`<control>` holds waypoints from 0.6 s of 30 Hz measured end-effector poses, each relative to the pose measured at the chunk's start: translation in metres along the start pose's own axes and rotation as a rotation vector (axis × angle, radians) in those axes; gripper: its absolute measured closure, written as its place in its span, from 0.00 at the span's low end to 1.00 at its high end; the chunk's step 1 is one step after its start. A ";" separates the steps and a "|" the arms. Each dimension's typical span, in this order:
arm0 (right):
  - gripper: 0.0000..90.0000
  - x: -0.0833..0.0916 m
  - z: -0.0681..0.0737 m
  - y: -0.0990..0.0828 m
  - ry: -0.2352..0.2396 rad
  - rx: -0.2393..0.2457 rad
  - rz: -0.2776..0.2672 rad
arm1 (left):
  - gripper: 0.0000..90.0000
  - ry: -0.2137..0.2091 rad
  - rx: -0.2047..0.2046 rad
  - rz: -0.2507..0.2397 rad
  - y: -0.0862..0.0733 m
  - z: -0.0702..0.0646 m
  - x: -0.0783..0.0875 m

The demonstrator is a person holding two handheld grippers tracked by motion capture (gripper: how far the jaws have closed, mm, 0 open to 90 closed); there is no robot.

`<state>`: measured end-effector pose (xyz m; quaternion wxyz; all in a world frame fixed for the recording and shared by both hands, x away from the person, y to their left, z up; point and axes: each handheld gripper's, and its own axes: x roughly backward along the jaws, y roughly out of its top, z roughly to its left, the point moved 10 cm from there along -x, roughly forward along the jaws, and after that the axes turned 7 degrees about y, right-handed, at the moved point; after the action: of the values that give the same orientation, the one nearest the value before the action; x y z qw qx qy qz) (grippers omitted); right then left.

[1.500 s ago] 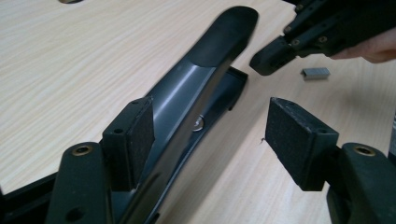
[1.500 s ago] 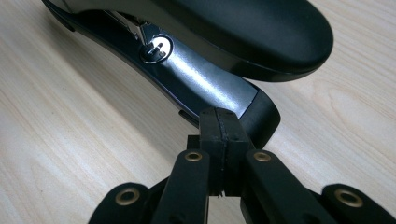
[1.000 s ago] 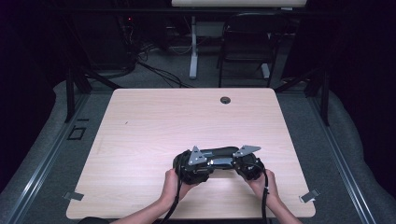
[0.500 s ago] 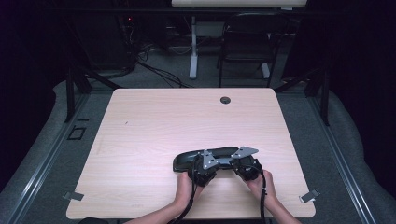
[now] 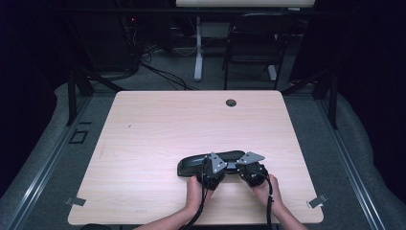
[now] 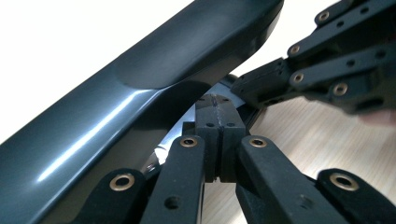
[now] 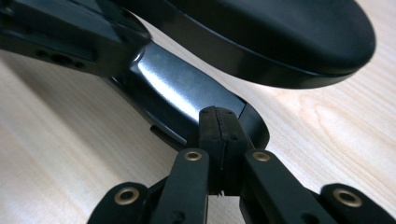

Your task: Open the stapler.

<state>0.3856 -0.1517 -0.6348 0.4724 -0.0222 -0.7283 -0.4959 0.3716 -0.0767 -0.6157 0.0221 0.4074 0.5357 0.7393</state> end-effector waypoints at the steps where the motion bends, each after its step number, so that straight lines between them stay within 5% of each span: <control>1: 1.00 0.000 0.000 -0.001 -0.008 0.004 0.007 | 1.00 0.007 -0.007 0.001 0.001 -0.001 -0.001; 8: 1.00 -0.001 0.000 0.000 -0.014 -0.021 0.003 | 1.00 0.040 0.057 0.010 -0.001 0.000 -0.010; 12: 1.00 -0.001 -0.001 0.000 -0.006 -0.028 -0.004 | 1.00 0.015 0.111 0.002 0.002 0.000 -0.011; 18: 1.00 -0.002 -0.001 0.001 0.000 -0.049 -0.013 | 1.00 0.032 0.126 -0.016 0.004 -0.003 -0.014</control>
<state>0.3878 -0.1511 -0.6352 0.4688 -0.0291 -0.7159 -0.5166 0.3804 -0.0872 -0.6211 -0.0065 0.3919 0.5847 0.7103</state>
